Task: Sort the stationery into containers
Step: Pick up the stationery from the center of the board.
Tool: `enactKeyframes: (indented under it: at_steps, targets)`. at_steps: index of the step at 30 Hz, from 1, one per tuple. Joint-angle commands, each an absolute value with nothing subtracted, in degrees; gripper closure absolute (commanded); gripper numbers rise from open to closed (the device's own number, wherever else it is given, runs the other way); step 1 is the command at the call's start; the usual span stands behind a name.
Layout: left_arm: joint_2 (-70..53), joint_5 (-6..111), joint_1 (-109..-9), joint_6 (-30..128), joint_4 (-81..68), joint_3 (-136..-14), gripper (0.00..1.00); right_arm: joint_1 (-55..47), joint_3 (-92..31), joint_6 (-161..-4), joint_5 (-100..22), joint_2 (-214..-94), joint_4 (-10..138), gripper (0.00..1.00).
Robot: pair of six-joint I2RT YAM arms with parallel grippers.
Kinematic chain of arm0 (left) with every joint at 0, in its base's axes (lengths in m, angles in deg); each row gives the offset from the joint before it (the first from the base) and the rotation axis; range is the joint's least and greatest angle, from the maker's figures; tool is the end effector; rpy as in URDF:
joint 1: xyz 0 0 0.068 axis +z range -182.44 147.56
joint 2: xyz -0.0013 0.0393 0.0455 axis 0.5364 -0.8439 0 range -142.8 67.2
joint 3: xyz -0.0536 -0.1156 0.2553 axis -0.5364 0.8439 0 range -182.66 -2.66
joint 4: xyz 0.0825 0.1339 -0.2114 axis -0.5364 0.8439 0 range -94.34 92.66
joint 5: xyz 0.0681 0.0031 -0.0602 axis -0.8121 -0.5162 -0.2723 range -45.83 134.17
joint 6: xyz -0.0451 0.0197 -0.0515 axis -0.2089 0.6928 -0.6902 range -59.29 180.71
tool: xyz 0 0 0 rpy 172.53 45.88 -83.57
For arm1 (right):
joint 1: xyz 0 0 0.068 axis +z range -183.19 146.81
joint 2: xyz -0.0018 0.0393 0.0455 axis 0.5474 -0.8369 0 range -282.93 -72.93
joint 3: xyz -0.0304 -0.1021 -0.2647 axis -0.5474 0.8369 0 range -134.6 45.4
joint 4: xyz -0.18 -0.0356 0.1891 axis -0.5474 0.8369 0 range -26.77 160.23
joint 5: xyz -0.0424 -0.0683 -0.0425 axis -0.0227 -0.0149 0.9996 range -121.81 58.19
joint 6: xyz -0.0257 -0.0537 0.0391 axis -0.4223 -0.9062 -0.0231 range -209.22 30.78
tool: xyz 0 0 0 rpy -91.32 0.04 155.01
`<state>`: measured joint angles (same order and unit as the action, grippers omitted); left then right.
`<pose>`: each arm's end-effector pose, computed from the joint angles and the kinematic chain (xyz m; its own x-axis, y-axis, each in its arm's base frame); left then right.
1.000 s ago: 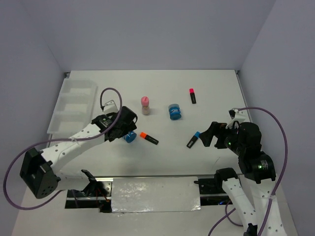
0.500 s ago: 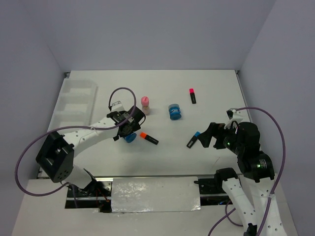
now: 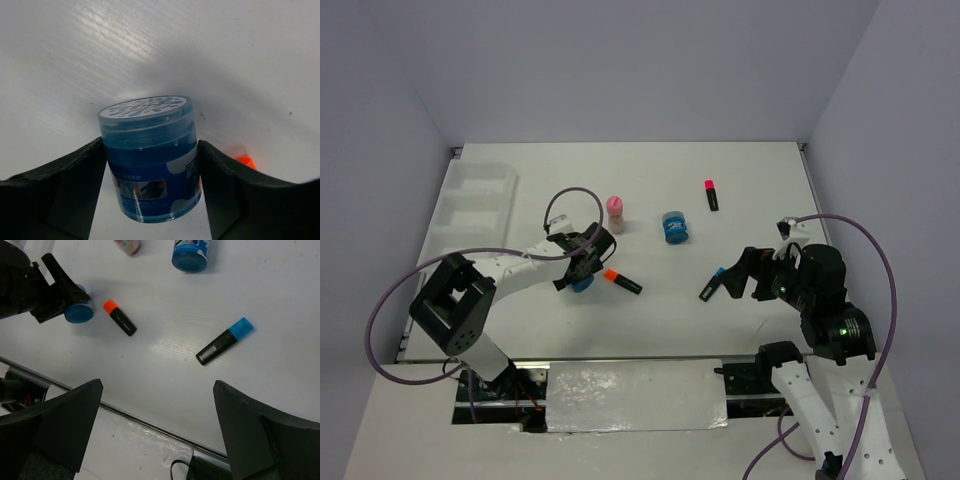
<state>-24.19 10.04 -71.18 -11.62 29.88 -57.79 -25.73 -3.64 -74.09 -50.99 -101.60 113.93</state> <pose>0.2565 -0.1638 0.1770 -0.5774 -0.5480 -0.6052 -0.5876 0.7936 -0.1579 0.0962 0.0319 0.3234 -0.5888 0.1715 -0.7899 -0.2589 0.8857 0.3854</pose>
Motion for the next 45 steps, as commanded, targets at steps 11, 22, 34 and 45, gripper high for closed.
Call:
enactKeyframes:
  at_steps: [11,22,34,45]
  targets:
    - [-9.6,6.5,-73.1,-6.0,28.5,-52.0,1.0,-25.4,-3.8,-71.8,-59.2,-104.4,106.1,0.0]
    - [31.8,31.6,-88.5,34.6,-3.8,-38.0,1.0,0.5,-10.2,-46.0,-54.2,-110.2,82.0,0.06]
    - [39.3,43.7,-94.3,47.5,-9.5,-36.0,1.0,32.9,-27.9,-43.0,-13.1,-133.7,89.1,0.0]
    - [44.0,42.5,-94.8,48.1,-10.9,-34.2,1.0,36.9,-28.0,-40.7,-13.5,-138.3,93.9,0.0]
